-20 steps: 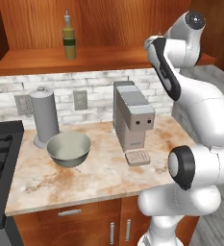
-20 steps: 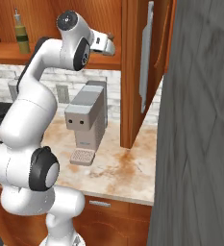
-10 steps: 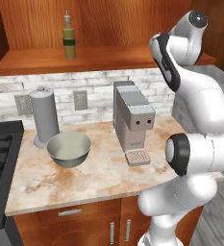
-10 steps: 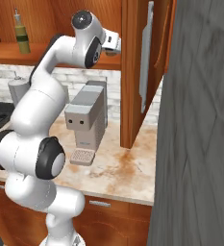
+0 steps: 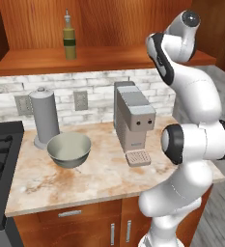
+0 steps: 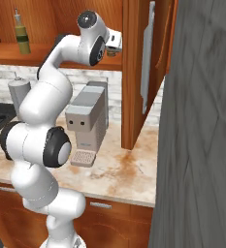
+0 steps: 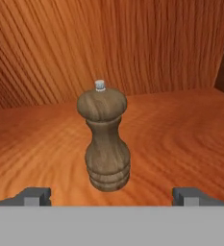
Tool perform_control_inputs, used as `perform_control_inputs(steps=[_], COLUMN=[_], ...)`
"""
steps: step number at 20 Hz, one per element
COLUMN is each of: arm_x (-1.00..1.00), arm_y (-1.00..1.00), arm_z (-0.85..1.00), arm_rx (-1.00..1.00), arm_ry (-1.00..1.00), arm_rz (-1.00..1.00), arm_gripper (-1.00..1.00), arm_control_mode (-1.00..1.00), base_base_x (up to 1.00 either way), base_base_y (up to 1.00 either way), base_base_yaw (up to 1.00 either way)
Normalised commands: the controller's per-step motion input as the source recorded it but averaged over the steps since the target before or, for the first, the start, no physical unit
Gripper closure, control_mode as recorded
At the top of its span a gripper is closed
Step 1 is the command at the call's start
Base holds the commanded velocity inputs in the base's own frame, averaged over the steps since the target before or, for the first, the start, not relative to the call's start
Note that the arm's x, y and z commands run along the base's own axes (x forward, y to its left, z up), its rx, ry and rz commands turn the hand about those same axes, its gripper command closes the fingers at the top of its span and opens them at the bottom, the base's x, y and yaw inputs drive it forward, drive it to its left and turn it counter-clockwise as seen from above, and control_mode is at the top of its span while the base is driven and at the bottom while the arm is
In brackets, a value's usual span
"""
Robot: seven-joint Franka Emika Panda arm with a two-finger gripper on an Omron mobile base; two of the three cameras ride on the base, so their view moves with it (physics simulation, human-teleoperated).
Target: Retrieve the bottle and the shaker from the cabinet and place them next to the mixing bowl on the counter. Then add garlic from the fridge to the mixing bowl.
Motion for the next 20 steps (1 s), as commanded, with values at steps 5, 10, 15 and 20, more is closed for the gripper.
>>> perform_control_inputs(steps=[5, 10, 15, 20], arm_x=[0.27, 0.14, 0.26, 0.16], arm_y=[0.0, 0.0, 0.0, 0.0], arm_z=[-0.14, -0.2, 0.0, 0.0], arm_rx=[0.0, 0.0, 0.0, 0.0], arm_ry=[0.0, 0.0, 0.0, 0.0], arm_rz=[0.0, 0.0, 0.0, 0.0], arm_gripper=[-1.0, -1.0, -1.0, -1.0], arm_control_mode=[-1.0, -1.0, -1.0, -1.0], base_base_x=[0.0, 0.0, 0.0, 0.0], base_base_y=[0.0, 0.0, 0.0, 0.0], base_base_yaw=[0.0, 0.0, 0.0, 0.0])
